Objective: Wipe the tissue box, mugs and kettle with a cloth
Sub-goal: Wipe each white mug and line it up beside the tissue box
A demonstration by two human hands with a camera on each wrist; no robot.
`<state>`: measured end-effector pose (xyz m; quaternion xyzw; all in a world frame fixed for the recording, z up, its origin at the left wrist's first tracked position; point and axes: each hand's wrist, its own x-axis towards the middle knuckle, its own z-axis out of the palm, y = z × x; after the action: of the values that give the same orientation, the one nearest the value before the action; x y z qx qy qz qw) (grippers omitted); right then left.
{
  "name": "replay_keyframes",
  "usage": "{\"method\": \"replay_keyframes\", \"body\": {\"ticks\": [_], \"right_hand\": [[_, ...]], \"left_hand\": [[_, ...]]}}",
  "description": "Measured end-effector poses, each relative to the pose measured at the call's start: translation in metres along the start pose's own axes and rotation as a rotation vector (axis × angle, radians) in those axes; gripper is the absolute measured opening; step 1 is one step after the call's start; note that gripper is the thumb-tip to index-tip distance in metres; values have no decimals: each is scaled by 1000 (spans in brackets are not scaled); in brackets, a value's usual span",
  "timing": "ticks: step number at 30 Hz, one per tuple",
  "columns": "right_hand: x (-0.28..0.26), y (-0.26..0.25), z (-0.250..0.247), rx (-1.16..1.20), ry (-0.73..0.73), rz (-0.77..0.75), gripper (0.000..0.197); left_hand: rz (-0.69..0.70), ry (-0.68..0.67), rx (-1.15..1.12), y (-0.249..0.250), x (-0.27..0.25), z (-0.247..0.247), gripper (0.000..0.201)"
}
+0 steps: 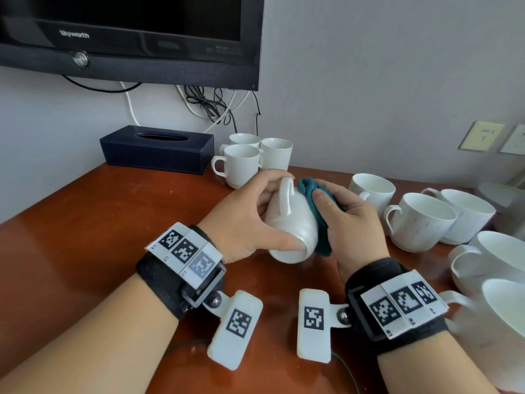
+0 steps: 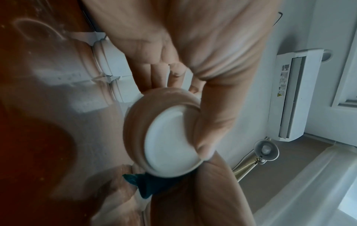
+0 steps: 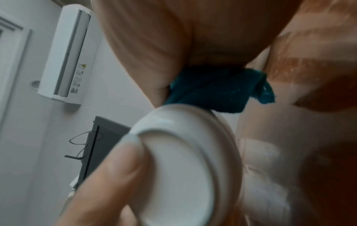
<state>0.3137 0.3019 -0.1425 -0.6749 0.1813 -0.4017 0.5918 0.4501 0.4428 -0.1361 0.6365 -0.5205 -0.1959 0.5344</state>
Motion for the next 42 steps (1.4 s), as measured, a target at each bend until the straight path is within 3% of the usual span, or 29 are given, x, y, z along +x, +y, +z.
{"method": "replay_keyframes", "body": {"ticks": [6,9,16,20,25,32,37,40,42], "right_hand": [[-4,-2,4,33,-171,-64,21],[-5,-2,5,63,-171,-58,20],[4,-2,2,276,55,74,21],[3,-5,1,404,68,182,23],[1,-3,0,433,26,250,26],[-1,-13,0,443,-15,243,25],[-3,-18,-2,431,-61,254,22],[-4,-17,-1,412,-56,253,19],[-4,-14,-1,398,-45,255,20]], "left_hand": [[-75,344,28,-6,4,-7,103],[-107,398,-56,-6,4,-10,101],[-109,174,-600,9,-1,-2,89],[-138,150,-706,12,-2,3,93],[-180,53,-562,8,-3,0,97],[-80,-45,-329,11,-3,-15,101],[-94,-88,-257,10,-3,-17,77],[-99,-134,-177,10,-3,-16,93],[-104,-144,-132,9,-3,-16,92]]}}
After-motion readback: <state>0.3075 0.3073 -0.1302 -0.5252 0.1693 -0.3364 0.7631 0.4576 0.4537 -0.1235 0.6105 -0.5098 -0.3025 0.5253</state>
